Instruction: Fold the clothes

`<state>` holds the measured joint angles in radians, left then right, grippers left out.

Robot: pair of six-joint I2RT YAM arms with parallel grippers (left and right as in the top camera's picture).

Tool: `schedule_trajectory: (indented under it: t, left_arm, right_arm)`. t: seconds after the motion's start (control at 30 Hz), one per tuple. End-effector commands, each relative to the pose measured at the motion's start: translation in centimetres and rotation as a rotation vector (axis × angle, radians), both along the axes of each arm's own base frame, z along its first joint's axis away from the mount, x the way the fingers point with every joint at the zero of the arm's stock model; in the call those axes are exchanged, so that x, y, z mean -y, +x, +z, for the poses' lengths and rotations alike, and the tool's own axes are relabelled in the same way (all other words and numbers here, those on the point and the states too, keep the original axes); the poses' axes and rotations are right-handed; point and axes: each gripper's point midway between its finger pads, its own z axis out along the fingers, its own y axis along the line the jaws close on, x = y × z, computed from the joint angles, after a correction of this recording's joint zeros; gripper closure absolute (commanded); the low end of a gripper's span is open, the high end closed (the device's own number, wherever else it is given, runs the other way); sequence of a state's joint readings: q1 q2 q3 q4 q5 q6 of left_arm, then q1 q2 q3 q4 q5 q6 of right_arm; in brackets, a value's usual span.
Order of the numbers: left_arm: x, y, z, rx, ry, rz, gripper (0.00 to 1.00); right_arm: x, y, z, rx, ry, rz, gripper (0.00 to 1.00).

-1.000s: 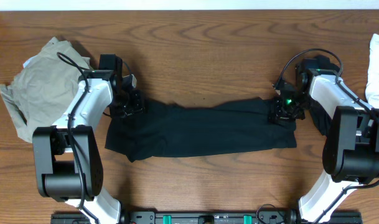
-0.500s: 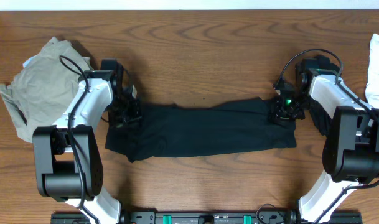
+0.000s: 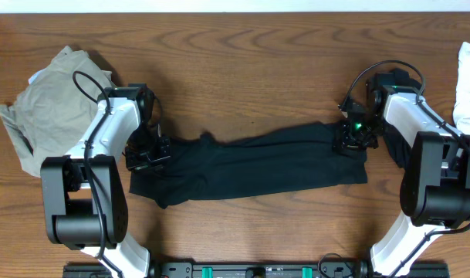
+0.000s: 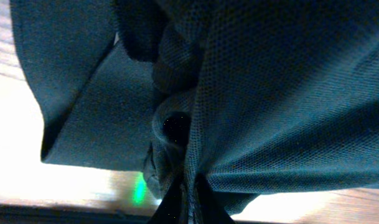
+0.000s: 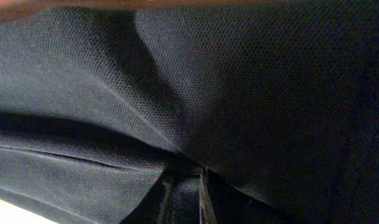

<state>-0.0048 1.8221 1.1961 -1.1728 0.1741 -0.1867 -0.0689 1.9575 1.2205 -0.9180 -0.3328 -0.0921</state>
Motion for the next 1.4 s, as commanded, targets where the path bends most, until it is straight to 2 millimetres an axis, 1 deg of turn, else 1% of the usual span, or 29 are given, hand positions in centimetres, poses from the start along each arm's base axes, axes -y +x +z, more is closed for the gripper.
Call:
schedule_trajectory:
  t: [0.0,0.17,0.2,0.27,0.3,0.37,0.47,0.53,0.8,0.87,0.97,1.07,1.17,1.23,1.3,1.33,1.37]
  left_arm:
    - [-1.0,-1.1,-0.3,-0.053,0.062,-0.004,0.94]
    - [-1.0,-2.1,0.1,-0.099,0.066,0.013,0.94]
    - [-0.6,-2.2,0.2,-0.104,0.048,0.018,0.94]
    - [0.9,-2.1,0.3,-0.095,-0.054,0.0,0.94]
    - [2.1,-1.8,0.5,-0.073,-0.139,-0.03,0.94]
    - [3.8,-0.9,0.7,-0.025,-0.256,-0.048,0.94]
    - [5.3,-0.1,1.3,0.024,-0.353,-0.055,0.94]
    - [5.8,0.0,1.7,0.044,-0.39,-0.071,0.94]
    - [5.7,0.1,2.8,0.094,-0.401,-0.123,0.94]
    - [5.4,-0.5,3.0,0.077,-0.384,-0.129,0.95]
    - [5.0,-1.9,3.3,0.01,-0.362,-0.126,0.94]
    - [3.5,-3.2,3.2,-0.061,-0.261,-0.101,0.94]
    - [1.2,-3.6,2.7,-0.1,-0.091,-0.041,0.94]
    - [0.8,-3.7,2.6,-0.106,-0.058,-0.028,0.94]
    - [0.8,-3.6,2.6,-0.104,-0.058,-0.028,0.94]
    - [0.8,-3.6,2.6,-0.103,-0.058,-0.028,0.95]
    - [0.8,-3.6,2.6,-0.103,-0.058,-0.028,0.94]
  right_arm:
    - [0.1,-0.7,-1.1,-0.029,-0.015,0.019,0.85]
    - [0.2,-0.6,-1.1,-0.025,-0.016,0.019,0.84]
    - [0.1,-0.6,-1.1,-0.024,-0.016,0.019,0.84]
    - [0.1,-0.5,-1.2,-0.023,-0.016,0.019,0.84]
    - [0.2,-0.5,-1.2,-0.023,-0.016,0.019,0.84]
    - [0.2,-0.5,-1.2,-0.023,-0.016,0.019,0.84]
    - [0.2,-0.5,-1.2,-0.023,-0.017,0.019,0.84]
    - [0.2,-0.5,-1.2,-0.023,-0.019,0.019,0.83]
    - [0.4,-0.5,-1.2,-0.02,-0.028,0.02,0.81]
    - [0.5,-0.5,-1.3,-0.021,-0.035,0.02,0.81]
    - [0.5,-0.5,-1.3,-0.023,-0.035,0.021,0.81]
    - [0.5,-0.5,-1.3,-0.023,-0.035,0.02,0.81]
    - [0.5,-0.6,-1.2,-0.025,-0.035,0.021,0.81]
    - [0.5,-0.7,-1.2,-0.028,-0.034,0.021,0.81]
    - [0.5,-0.6,-1.2,-0.028,-0.035,0.021,0.81]
    - [0.5,-0.6,-1.2,-0.028,-0.035,0.021,0.81]
    - [0.5,-0.6,-1.2,-0.028,-0.035,0.021,0.81]
